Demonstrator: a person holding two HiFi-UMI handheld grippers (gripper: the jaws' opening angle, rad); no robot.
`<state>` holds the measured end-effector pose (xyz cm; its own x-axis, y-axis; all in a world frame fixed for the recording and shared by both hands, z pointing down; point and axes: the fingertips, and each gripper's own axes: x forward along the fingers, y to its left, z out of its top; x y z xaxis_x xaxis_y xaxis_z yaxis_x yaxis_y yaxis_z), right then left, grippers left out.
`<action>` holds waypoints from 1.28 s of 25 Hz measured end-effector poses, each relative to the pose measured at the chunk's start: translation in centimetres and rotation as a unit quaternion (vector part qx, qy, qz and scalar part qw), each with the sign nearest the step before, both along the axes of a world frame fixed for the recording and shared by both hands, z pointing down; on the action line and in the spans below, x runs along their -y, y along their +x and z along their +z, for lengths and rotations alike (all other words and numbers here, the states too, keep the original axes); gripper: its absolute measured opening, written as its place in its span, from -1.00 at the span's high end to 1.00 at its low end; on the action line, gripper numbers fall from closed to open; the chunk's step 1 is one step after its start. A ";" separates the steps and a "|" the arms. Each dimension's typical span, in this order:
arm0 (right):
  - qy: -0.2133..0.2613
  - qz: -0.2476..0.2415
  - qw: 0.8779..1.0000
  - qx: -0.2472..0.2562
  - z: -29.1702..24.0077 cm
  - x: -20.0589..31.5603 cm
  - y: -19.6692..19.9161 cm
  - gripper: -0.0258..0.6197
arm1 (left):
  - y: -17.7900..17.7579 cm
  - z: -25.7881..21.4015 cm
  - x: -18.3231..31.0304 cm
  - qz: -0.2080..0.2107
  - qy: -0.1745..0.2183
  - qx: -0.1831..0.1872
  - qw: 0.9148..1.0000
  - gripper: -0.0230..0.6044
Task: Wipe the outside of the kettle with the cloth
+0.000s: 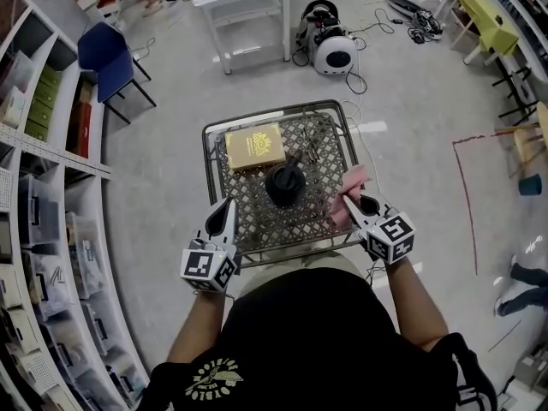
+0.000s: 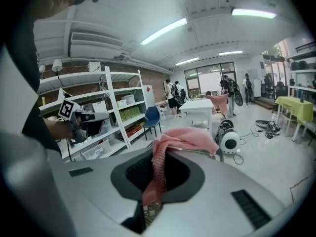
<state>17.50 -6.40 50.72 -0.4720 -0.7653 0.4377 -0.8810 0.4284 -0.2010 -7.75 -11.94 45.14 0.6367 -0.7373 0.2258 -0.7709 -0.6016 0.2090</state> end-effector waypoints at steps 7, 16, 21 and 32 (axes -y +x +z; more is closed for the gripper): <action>0.020 -0.017 1.000 -0.003 -1.4 0.7 3.0 0.83 | 3.0 0.5 -0.2 0.000 -0.007 0.006 1.000 0.90; 0.016 -0.057 0.998 0.002 -0.9 2.1 4.8 0.83 | 4.5 1.2 0.2 -0.048 -0.012 0.022 0.999 0.90; 0.009 -0.078 0.997 0.006 -0.2 2.9 5.6 0.83 | 4.9 1.6 -0.3 -0.070 -0.020 0.026 0.997 0.90; -0.131 -0.098 0.986 -0.034 15.8 1.8 7.1 0.83 | 5.8 1.3 -1.9 -0.086 -0.022 0.012 0.996 0.90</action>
